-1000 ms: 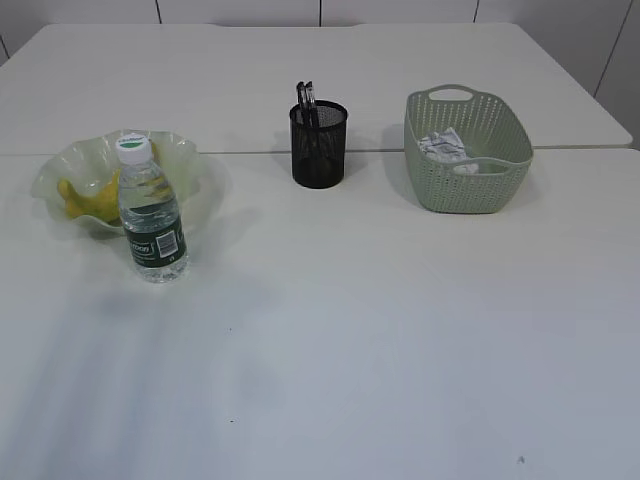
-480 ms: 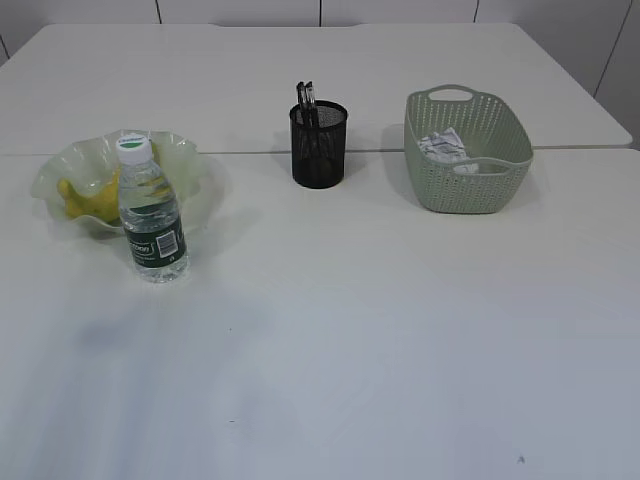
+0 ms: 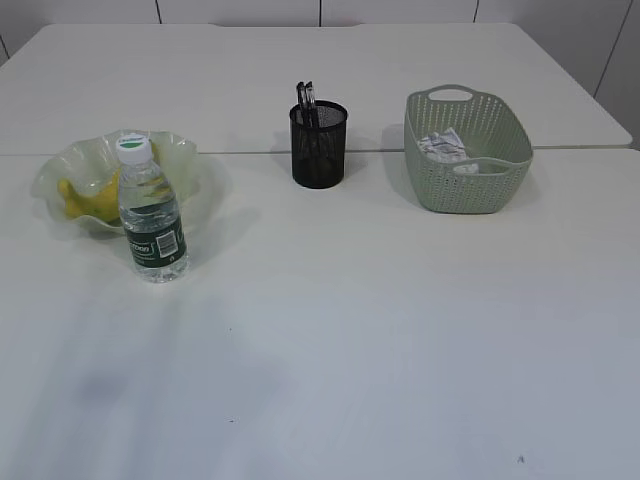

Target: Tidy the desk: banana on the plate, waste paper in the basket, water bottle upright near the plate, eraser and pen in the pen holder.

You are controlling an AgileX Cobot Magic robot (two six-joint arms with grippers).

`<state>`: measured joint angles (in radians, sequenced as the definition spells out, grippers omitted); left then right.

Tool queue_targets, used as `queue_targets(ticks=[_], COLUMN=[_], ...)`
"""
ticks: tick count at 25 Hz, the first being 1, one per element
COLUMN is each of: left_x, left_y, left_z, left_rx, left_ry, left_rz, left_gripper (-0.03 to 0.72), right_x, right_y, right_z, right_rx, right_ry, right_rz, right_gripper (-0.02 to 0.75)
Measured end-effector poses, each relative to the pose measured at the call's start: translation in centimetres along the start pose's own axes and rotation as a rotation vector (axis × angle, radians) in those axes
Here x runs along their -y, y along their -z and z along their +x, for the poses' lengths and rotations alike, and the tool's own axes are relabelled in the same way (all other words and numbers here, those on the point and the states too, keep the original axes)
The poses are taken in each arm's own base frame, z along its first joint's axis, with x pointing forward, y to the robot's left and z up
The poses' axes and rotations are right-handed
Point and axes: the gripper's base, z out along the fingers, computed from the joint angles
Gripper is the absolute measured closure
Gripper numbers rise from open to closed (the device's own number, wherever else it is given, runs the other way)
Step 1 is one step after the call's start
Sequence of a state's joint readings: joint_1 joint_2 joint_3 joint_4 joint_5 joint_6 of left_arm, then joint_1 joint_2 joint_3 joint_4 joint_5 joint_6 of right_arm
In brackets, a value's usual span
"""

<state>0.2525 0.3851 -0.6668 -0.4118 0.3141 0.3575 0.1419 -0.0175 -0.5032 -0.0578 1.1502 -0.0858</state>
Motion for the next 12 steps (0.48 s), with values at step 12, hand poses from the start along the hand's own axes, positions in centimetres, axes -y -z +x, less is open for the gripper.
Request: queue_targets(ticks=[12], left_x=[-0.1], left_y=[6.2], left_z=[2.5], left_rx=[-0.014], left_ry=[0.025], left_rz=[-0.09], left_gripper=[0.473], right_x=[0.0], right_y=[0.0], right_z=[0.0], right_rx=[0.0], right_ry=[0.0], right_rz=[0.0], right_gripper=[0.563])
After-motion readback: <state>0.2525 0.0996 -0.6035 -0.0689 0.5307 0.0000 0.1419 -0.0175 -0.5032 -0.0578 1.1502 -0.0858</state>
